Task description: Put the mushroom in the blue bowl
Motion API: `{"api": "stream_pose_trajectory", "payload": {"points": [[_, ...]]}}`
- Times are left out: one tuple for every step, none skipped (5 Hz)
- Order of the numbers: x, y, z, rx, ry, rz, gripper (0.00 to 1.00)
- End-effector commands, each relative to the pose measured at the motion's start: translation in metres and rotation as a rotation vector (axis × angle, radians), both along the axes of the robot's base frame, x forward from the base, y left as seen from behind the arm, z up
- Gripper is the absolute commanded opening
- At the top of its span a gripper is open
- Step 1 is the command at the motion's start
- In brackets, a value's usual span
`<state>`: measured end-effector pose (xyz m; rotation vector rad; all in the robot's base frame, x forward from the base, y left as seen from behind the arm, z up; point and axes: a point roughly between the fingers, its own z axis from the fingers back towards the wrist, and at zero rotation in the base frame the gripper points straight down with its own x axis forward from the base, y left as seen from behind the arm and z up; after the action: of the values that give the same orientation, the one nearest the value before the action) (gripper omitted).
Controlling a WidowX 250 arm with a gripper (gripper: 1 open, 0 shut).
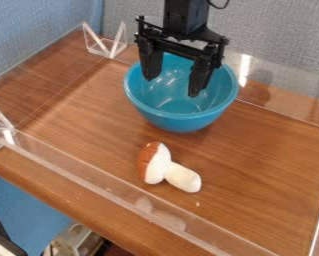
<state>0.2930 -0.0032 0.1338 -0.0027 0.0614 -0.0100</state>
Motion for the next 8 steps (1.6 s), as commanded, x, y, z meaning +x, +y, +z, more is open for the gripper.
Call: {"api": "stream_pose_trajectory", "payload": {"points": [[-0.010, 0.001, -0.007, 0.000, 0.003, -0.020, 1.00], [-0.028, -0.001, -0.020, -0.008, 0.006, -0.053, 1.00], [-0.041, 0.000, -0.039, -0.010, 0.010, -0.091, 1.00], [-0.047, 0.002, -0.057, -0.016, 0.007, -0.134, 1.00], [-0.050, 0.004, -0.074, -0.029, 0.002, -0.176, 1.00], [-0.049, 0.007, -0.084, -0.034, -0.006, -0.195, 1.00], [-0.048, 0.009, -0.091, -0.035, -0.013, -0.208, 1.00], [-0.047, 0.009, -0.095, -0.035, -0.021, -0.213, 1.00]]}}
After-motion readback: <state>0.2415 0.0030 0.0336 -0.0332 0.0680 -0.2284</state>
